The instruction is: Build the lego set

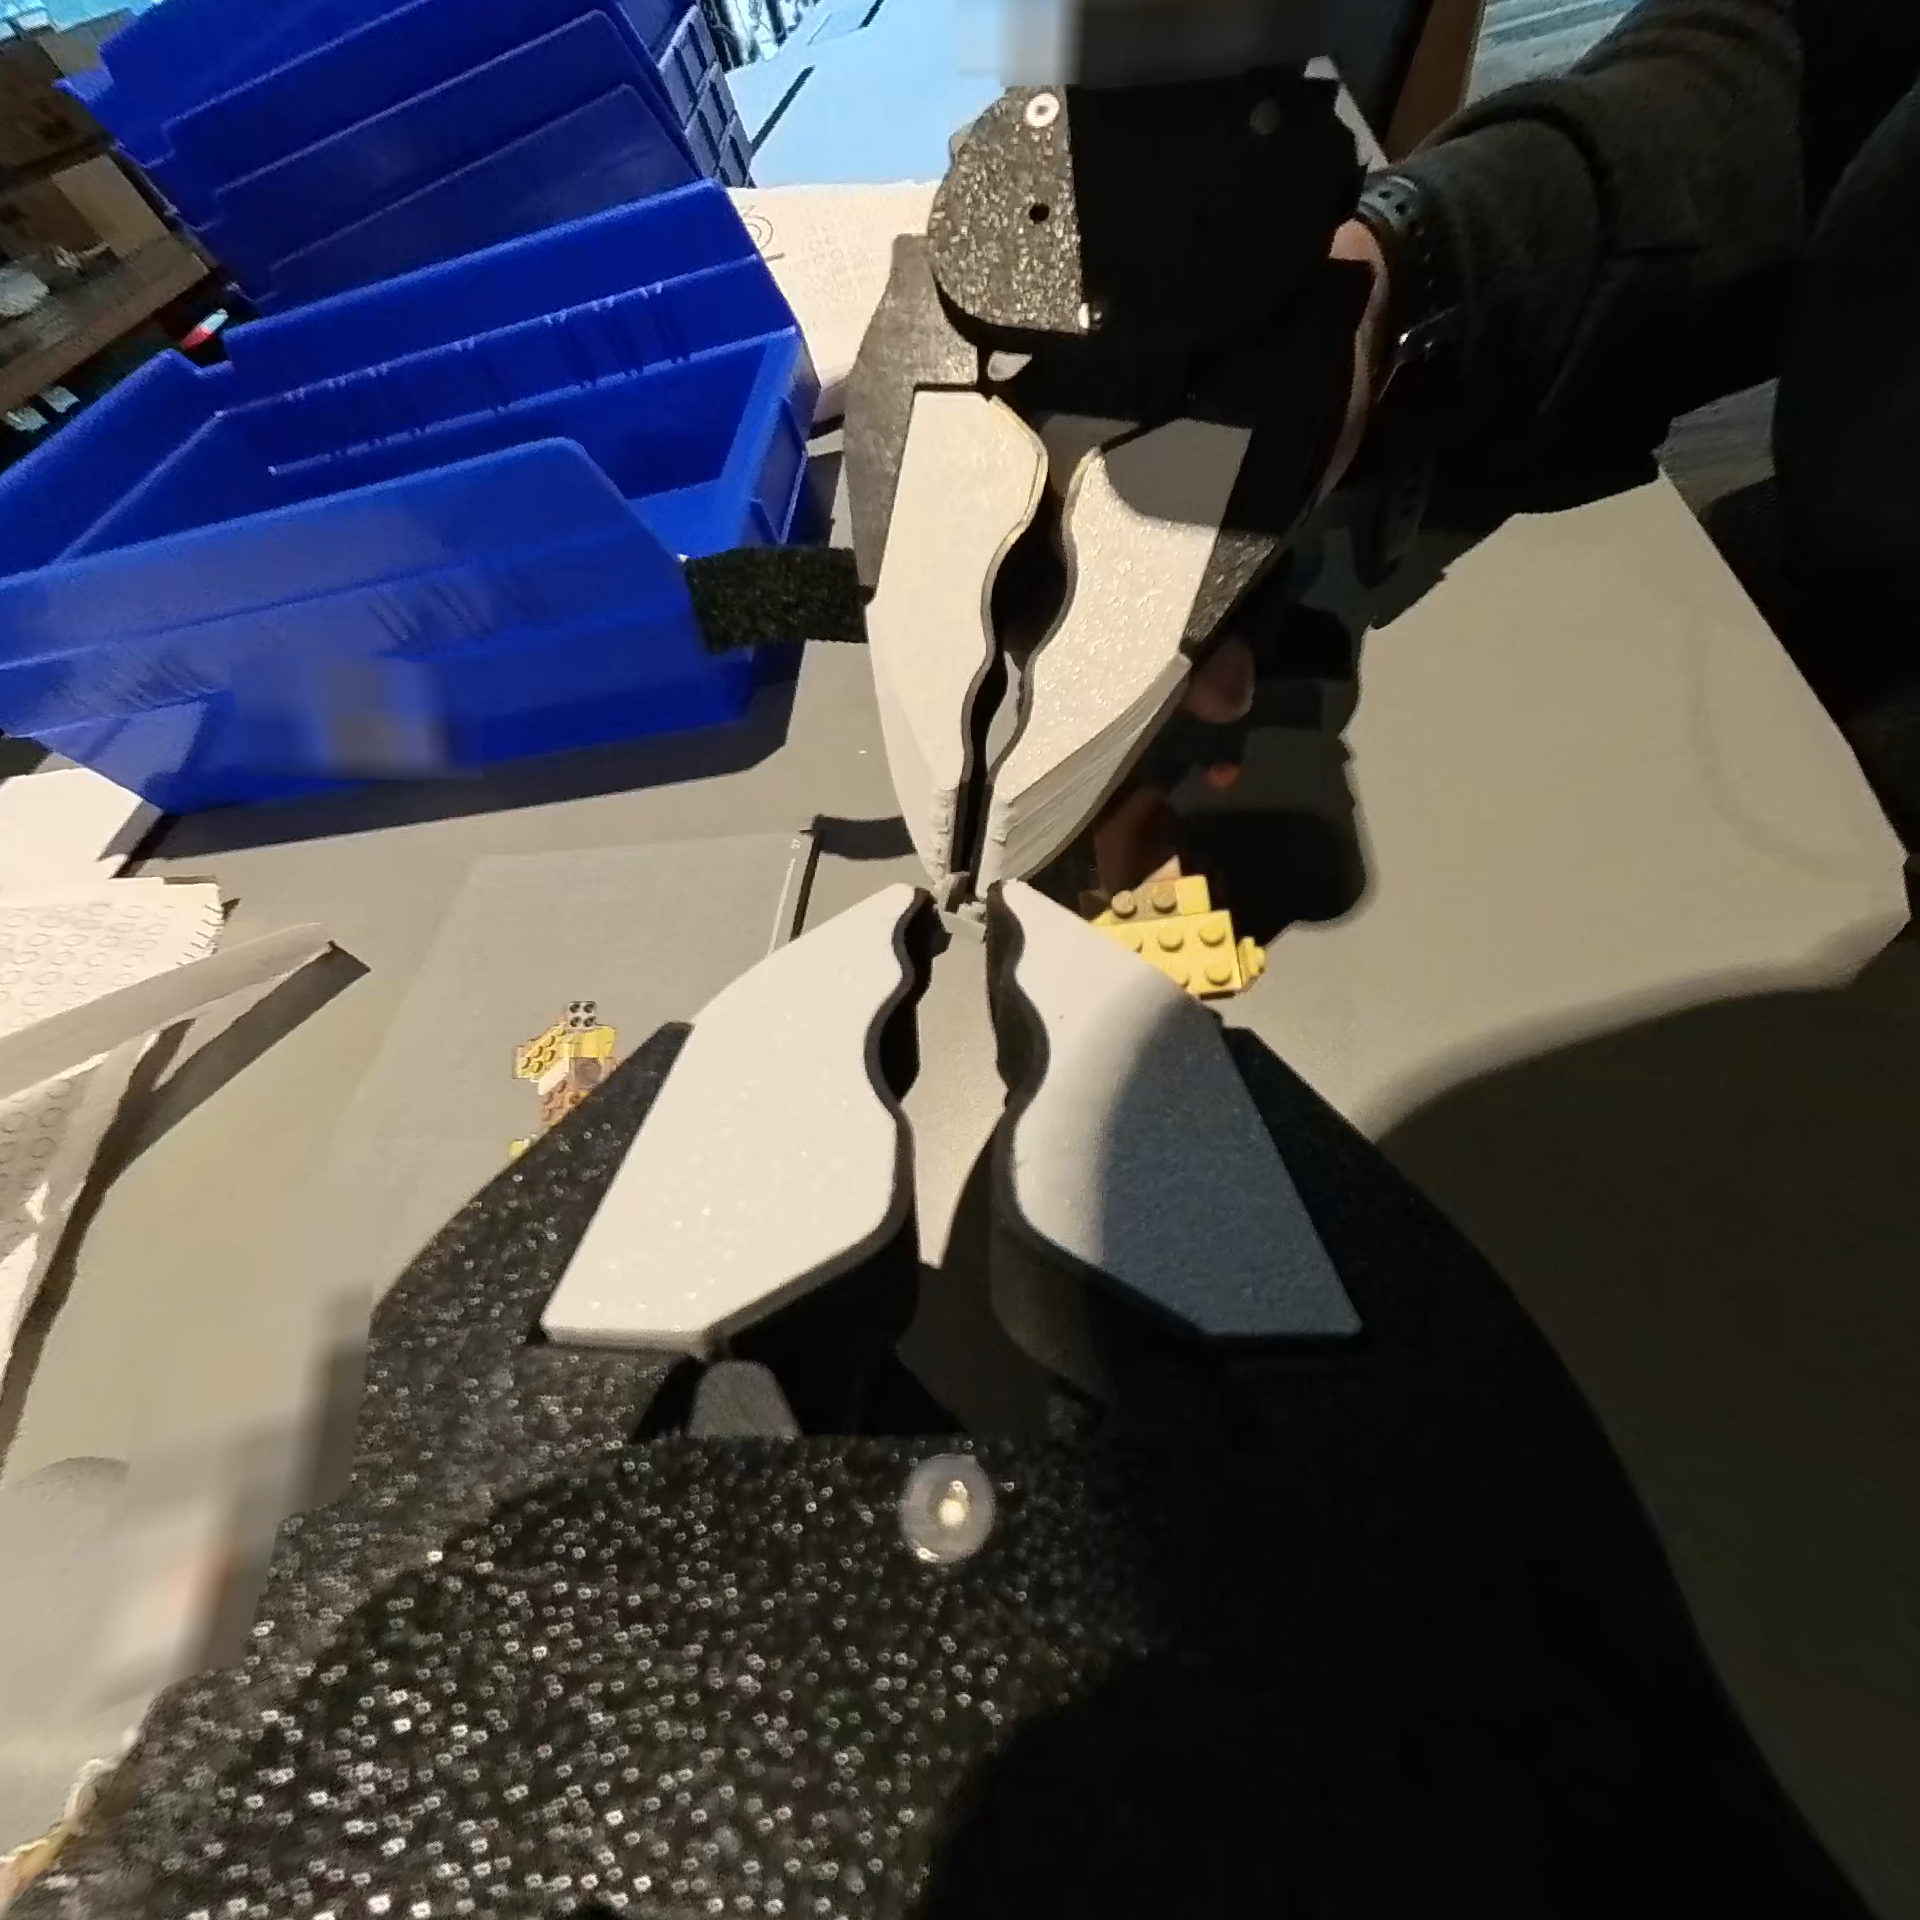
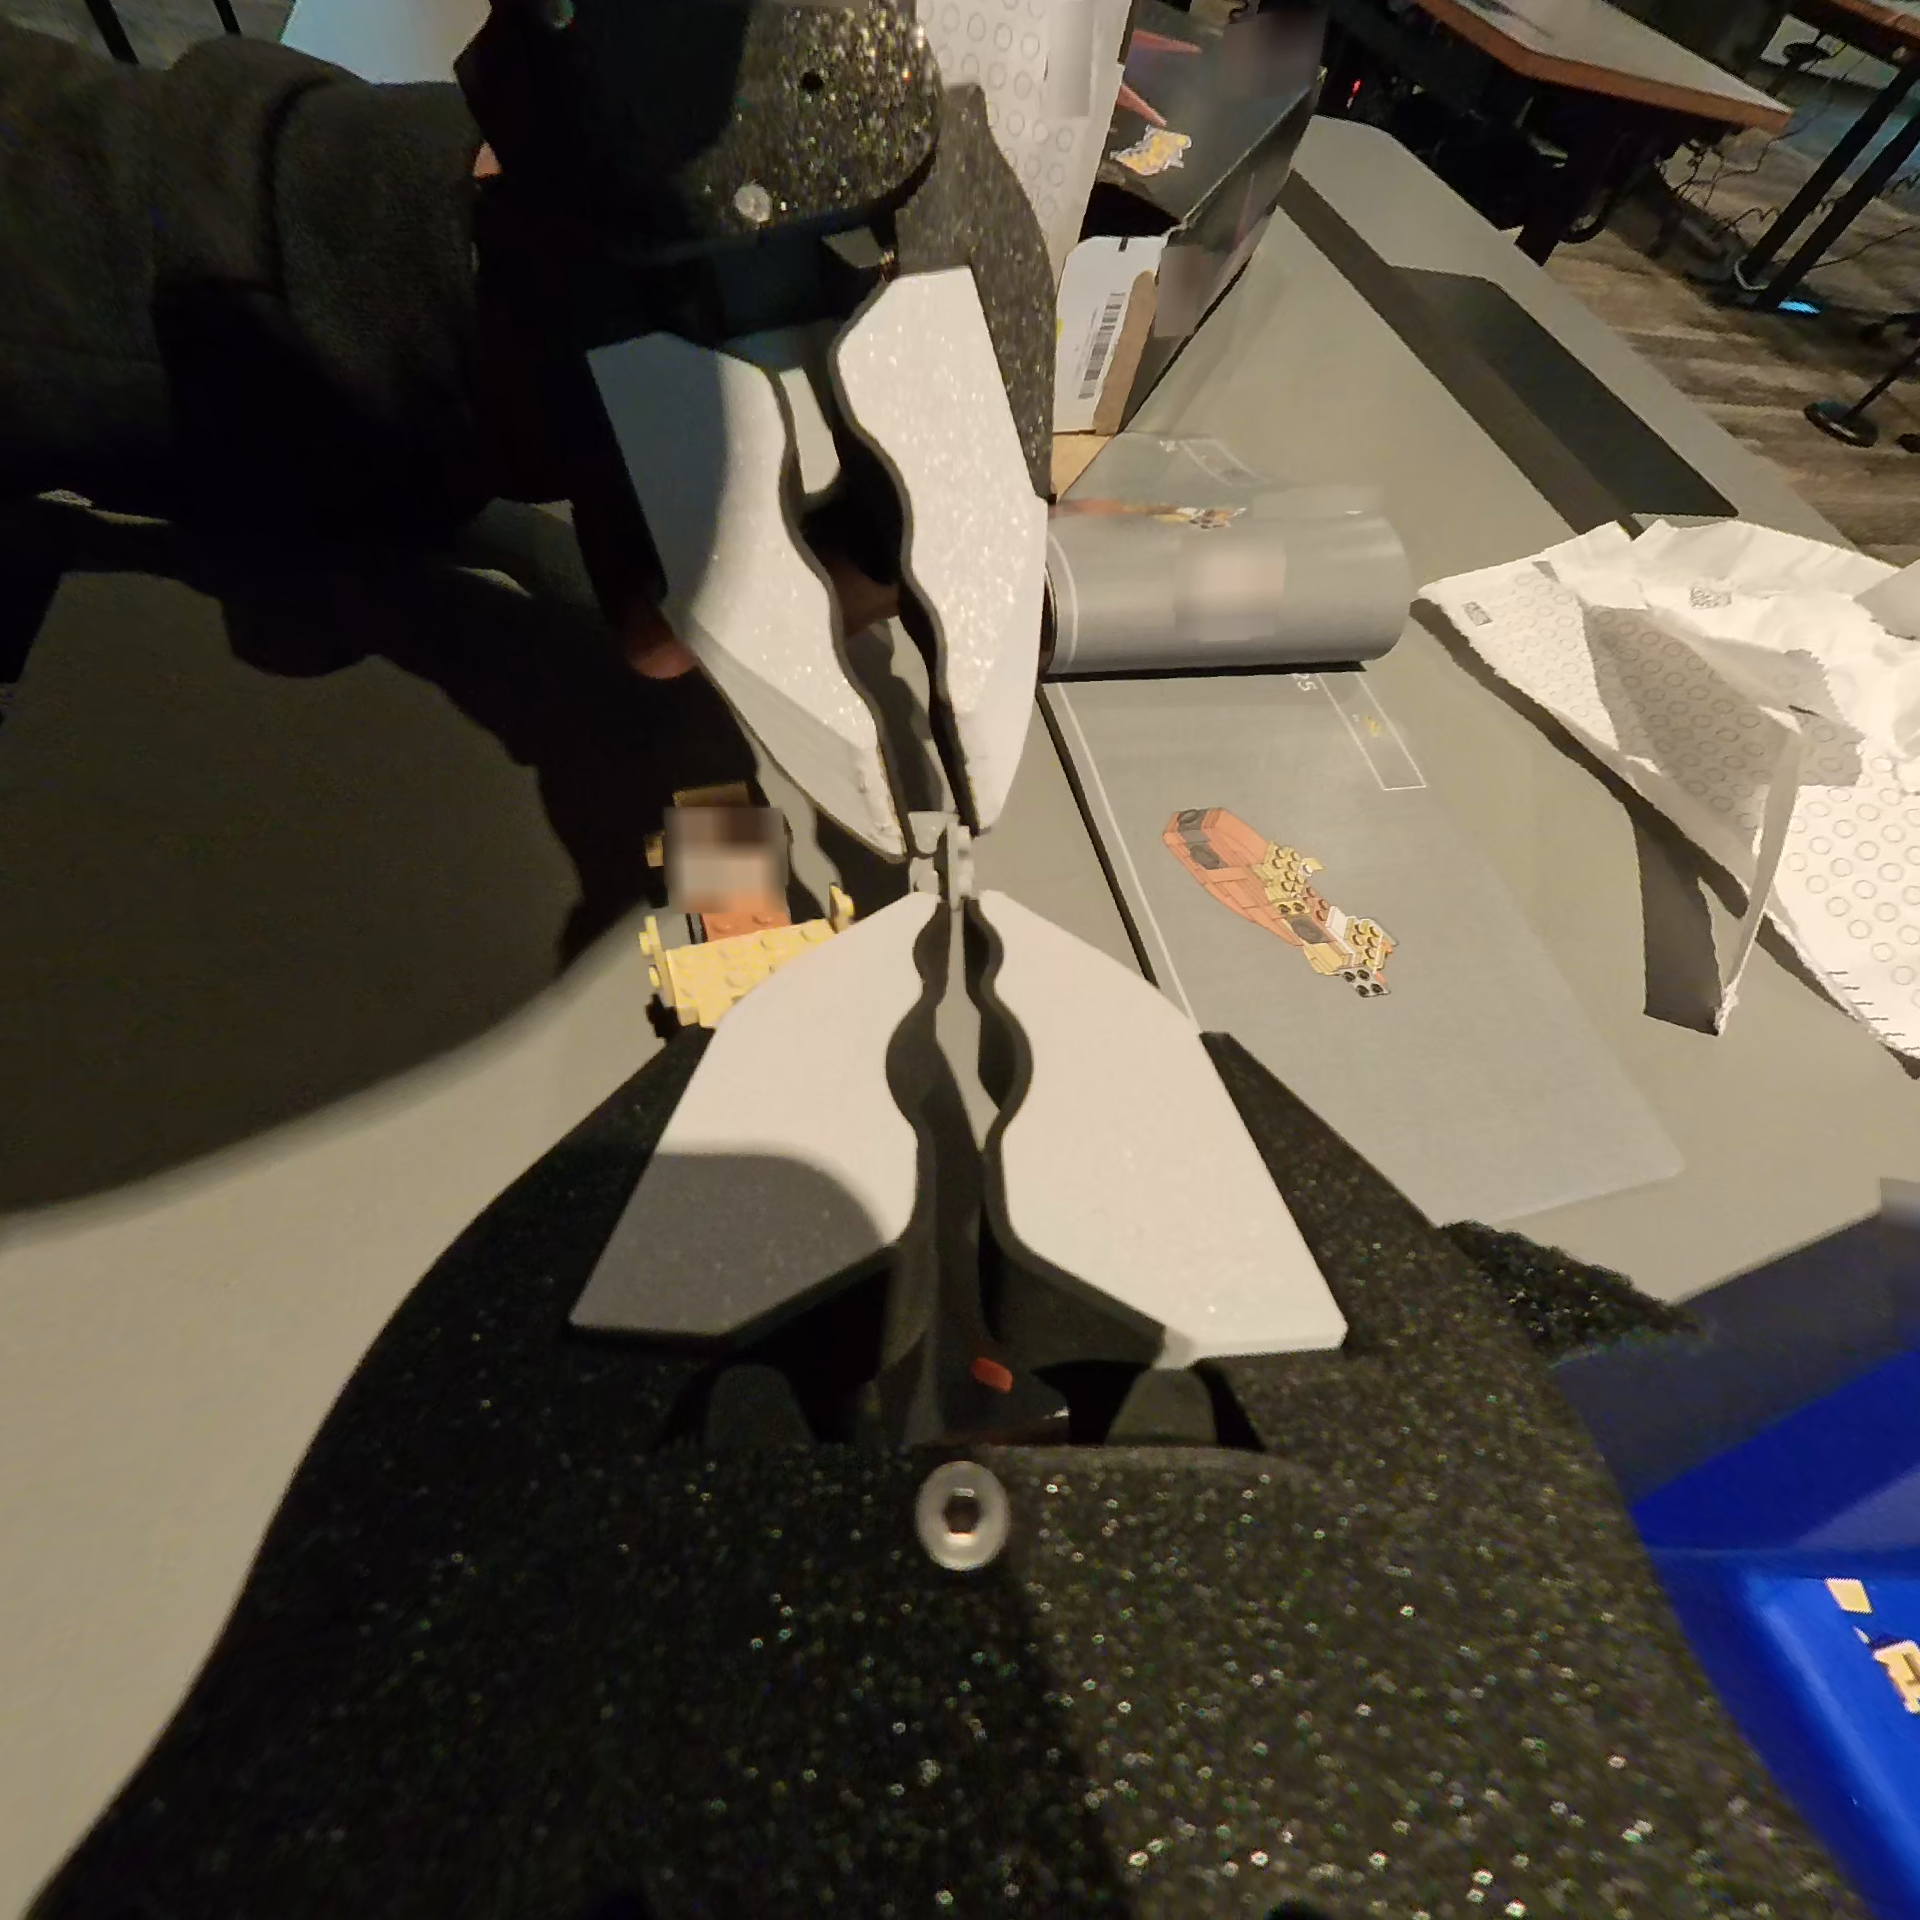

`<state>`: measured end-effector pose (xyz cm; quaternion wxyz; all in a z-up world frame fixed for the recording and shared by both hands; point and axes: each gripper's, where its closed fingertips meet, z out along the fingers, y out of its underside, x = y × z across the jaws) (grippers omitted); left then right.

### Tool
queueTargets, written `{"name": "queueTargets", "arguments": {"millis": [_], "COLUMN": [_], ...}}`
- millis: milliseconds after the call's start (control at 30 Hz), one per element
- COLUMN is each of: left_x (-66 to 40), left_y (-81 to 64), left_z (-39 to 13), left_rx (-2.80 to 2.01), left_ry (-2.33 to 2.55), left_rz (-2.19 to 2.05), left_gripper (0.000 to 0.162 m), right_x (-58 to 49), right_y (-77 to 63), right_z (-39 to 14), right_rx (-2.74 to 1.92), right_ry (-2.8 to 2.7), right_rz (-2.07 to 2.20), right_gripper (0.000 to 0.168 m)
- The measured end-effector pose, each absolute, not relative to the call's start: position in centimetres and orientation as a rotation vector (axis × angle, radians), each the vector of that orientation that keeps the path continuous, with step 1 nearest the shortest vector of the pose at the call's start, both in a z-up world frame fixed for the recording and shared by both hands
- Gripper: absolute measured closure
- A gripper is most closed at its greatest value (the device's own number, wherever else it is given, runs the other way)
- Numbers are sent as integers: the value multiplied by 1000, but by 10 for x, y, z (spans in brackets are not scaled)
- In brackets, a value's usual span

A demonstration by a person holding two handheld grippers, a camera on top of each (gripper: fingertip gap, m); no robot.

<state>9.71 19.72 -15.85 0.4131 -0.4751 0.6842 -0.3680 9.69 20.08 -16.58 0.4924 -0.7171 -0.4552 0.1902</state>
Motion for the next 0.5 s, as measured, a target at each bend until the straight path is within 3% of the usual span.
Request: {"name": "queueTargets", "arguments": {"millis": [300,500], "left_x": [94,92], "left_y": [205,210], "left_z": [-165,-175], "left_rx": [-1280,-1387], "left_ry": [1710,1705], "left_rz": [-943,-965], "left_gripper": [153,153], "right_x": [124,174], "right_y": [208,195], "right_z": [-158,-188], "right_rx": [-1742,-1932], "right_ry": [-1141,-1296], "right_rz": [340,310], "right_gripper": [162,165]}}
